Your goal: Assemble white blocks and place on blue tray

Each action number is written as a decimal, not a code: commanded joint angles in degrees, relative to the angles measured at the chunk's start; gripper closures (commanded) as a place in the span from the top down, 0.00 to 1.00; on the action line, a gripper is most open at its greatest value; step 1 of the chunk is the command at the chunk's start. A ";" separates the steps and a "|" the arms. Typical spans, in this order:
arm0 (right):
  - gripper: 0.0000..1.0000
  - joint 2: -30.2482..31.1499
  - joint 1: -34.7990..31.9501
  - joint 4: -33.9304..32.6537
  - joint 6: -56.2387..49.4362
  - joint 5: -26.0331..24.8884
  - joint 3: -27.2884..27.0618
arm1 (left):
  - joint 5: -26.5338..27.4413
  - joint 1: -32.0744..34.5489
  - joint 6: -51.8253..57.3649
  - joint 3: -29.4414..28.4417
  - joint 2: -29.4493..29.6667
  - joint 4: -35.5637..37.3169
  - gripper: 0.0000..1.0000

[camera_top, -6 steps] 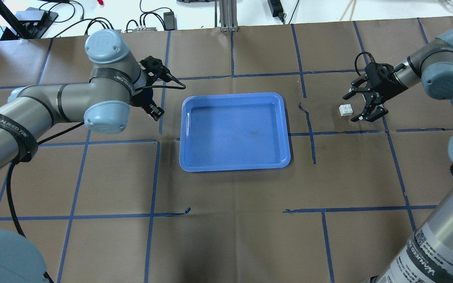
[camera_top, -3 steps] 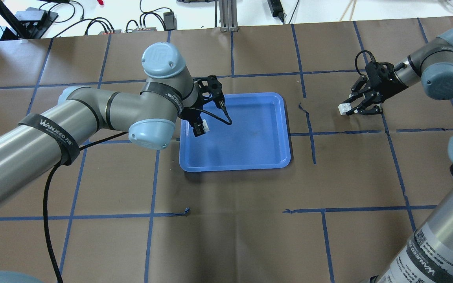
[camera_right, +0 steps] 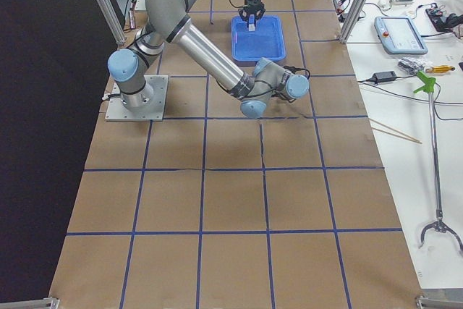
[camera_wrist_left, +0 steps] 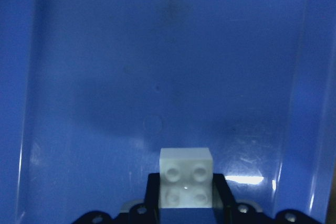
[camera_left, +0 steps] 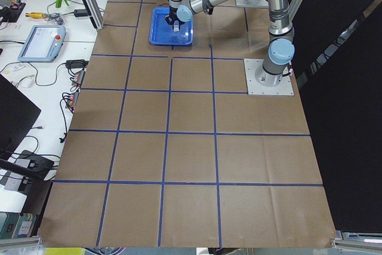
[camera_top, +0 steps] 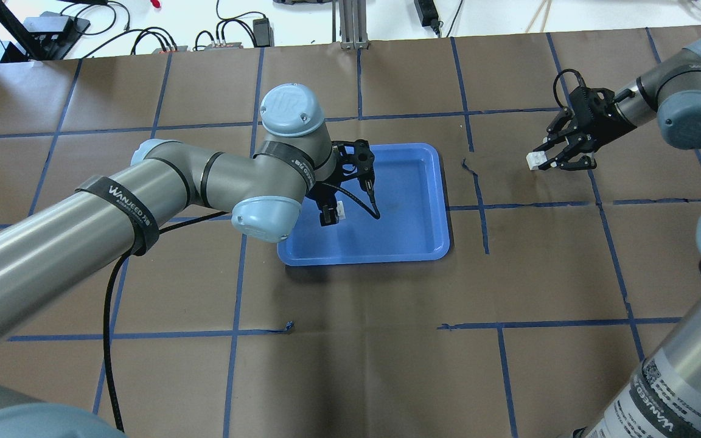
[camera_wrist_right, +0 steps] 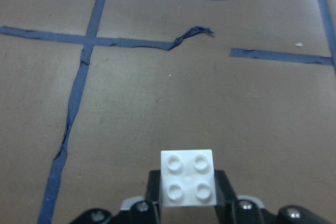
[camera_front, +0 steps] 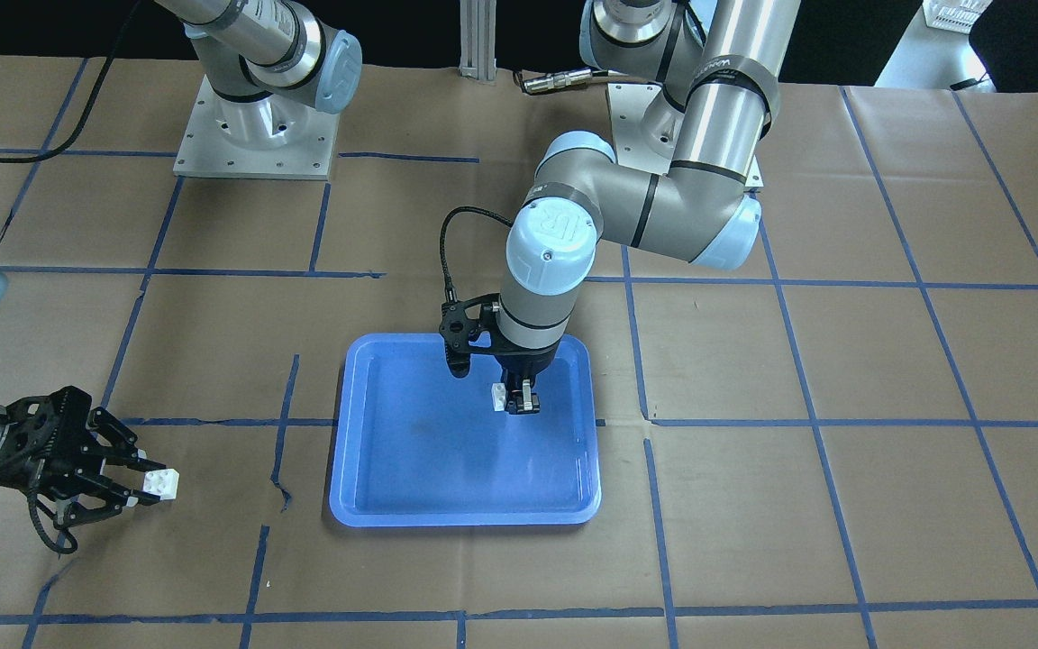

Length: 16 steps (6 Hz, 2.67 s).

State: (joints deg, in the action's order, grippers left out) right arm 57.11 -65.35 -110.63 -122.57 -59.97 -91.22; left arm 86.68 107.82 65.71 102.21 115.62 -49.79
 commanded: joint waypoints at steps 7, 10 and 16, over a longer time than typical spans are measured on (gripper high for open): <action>0.32 10.73 -4.70 -9.21 12.08 3.37 -14.48 | -0.37 0.73 -0.58 -0.34 0.94 1.72 0.99; 0.32 13.21 -11.88 -22.90 23.29 4.16 -22.05 | 0.69 -2.06 -9.59 -1.22 -8.62 -3.61 0.99; 0.32 6.55 -30.18 -50.71 52.50 3.02 -24.71 | 7.10 -5.67 -55.92 -14.07 -20.16 -27.80 0.99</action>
State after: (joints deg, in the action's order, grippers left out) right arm 65.51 -93.92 -158.25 -72.47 -56.86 -115.92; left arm 93.64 103.18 14.03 88.31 96.11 -76.22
